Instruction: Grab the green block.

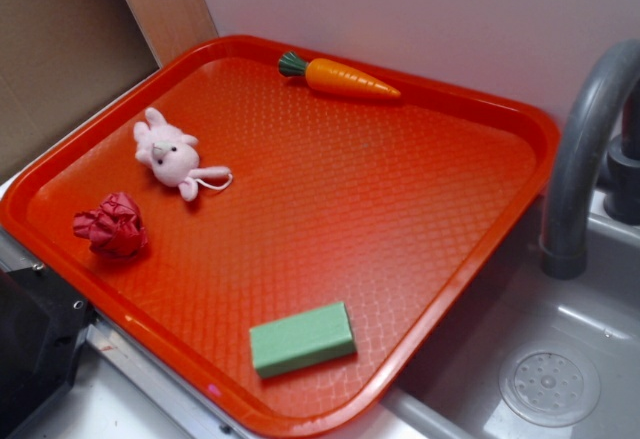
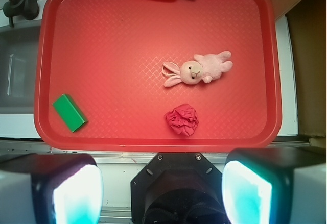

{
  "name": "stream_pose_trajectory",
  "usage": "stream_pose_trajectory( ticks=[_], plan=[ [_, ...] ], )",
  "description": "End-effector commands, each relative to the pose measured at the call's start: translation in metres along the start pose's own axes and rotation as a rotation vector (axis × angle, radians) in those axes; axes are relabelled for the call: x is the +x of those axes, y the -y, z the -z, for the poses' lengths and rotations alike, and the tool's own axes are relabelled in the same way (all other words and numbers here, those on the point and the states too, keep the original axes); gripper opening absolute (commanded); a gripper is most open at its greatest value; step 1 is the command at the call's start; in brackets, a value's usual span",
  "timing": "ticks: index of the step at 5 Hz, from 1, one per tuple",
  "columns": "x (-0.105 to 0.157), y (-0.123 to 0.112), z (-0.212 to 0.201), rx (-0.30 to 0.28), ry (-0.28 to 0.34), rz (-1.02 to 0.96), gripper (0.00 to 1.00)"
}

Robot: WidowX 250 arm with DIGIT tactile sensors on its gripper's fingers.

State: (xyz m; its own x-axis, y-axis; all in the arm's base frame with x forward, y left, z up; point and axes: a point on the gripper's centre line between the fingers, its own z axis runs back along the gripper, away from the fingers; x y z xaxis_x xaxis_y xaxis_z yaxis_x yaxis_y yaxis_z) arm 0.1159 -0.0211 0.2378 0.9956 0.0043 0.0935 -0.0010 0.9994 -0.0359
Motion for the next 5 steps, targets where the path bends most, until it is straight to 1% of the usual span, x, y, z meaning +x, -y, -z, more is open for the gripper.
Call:
stream_pose_trajectory(
  ticks=[1, 2, 3, 4, 5],
  plan=[
    [0.000, 0.000, 0.000, 0.000, 0.000, 0.000, 1.00],
    [0.010, 0.027, 0.006, -0.141, 0.160, 0.201, 1.00],
    [0.018, 0.064, 0.006, -0.096, 0.196, 0.318, 1.00],
    [0.019, 0.109, 0.014, -0.075, 0.222, 0.471, 1.00],
    [0.026, 0.135, 0.041, -0.068, 0.166, 0.528, 1.00]
  ],
)
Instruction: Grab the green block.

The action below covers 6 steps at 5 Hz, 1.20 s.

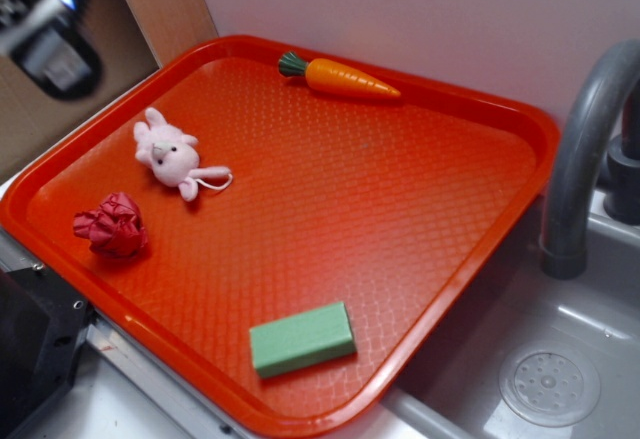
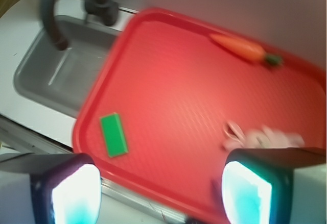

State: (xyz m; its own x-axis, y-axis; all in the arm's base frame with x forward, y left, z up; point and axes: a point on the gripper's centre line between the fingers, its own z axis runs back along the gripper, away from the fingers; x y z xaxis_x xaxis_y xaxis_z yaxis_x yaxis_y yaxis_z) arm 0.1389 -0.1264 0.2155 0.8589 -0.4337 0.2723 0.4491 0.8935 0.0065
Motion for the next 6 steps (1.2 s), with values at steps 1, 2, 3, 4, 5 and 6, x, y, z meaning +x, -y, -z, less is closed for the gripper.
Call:
stream_pose_trajectory(
  ticks=[1, 2, 3, 4, 5, 6],
  plan=[
    [0.018, 0.039, 0.052, -0.033, -0.077, 0.091, 1.00],
    [0.012, 0.040, 0.090, -0.064, -0.134, 0.111, 1.00],
    [0.008, 0.051, 0.117, -0.066, -0.205, 0.164, 1.00],
    [-0.003, 0.056, 0.138, -0.053, -0.264, 0.187, 1.00],
    [-0.007, 0.051, 0.152, -0.066, -0.278, 0.217, 1.00],
    [-0.018, 0.053, 0.168, -0.060, -0.324, 0.239, 1.00]
  ],
)
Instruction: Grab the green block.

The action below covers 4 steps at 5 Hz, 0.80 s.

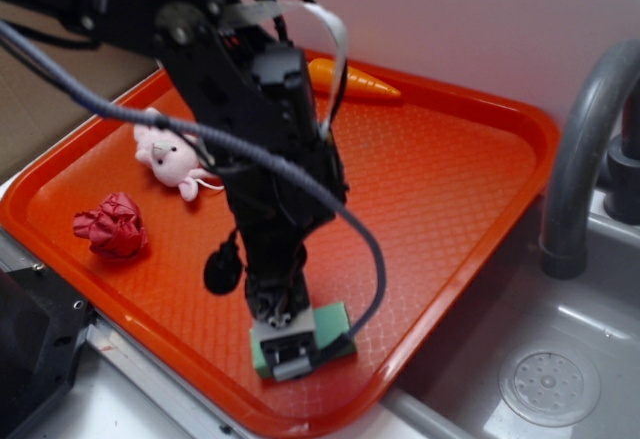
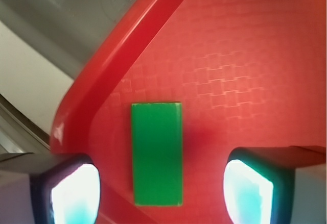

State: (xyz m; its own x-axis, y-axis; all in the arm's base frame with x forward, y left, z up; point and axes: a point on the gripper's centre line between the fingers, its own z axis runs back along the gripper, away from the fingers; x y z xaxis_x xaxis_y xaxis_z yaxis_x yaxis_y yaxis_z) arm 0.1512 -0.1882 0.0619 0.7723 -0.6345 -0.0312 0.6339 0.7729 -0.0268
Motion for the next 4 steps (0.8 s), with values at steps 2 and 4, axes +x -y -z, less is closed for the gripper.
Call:
stream_pose_trajectory(
  ticks=[2, 4],
  plan=[
    [-0.010, -0.003, 0.038, 0.011, -0.098, 0.006, 1.00],
    [-0.008, 0.003, 0.050, 0.023, -0.133, 0.008, 0.00]
  ],
)
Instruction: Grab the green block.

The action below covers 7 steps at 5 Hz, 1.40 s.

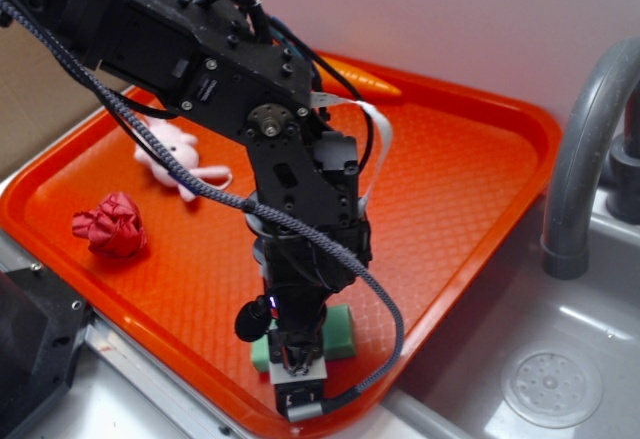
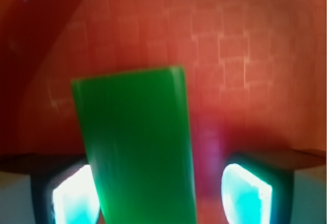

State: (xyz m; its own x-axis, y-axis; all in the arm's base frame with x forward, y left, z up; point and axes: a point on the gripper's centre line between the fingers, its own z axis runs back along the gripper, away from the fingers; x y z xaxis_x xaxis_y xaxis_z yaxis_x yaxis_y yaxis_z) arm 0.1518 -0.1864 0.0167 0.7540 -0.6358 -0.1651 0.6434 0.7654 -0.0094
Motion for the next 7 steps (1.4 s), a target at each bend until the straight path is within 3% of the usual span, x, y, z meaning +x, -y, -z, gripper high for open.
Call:
stream_pose_trajectory(
  ticks=[1, 3, 5, 7],
  plan=[
    [-0.013, 0.007, -0.008, 0.009, 0.024, -0.008, 0.00],
    [-0.015, -0.009, -0.063, 0.036, 0.019, -0.185, 0.00],
    [-0.034, -0.057, -0.135, -0.024, 0.125, -0.408, 0.00],
    [-0.074, -0.094, -0.195, -0.022, 0.245, -0.603, 0.00]
  ],
)
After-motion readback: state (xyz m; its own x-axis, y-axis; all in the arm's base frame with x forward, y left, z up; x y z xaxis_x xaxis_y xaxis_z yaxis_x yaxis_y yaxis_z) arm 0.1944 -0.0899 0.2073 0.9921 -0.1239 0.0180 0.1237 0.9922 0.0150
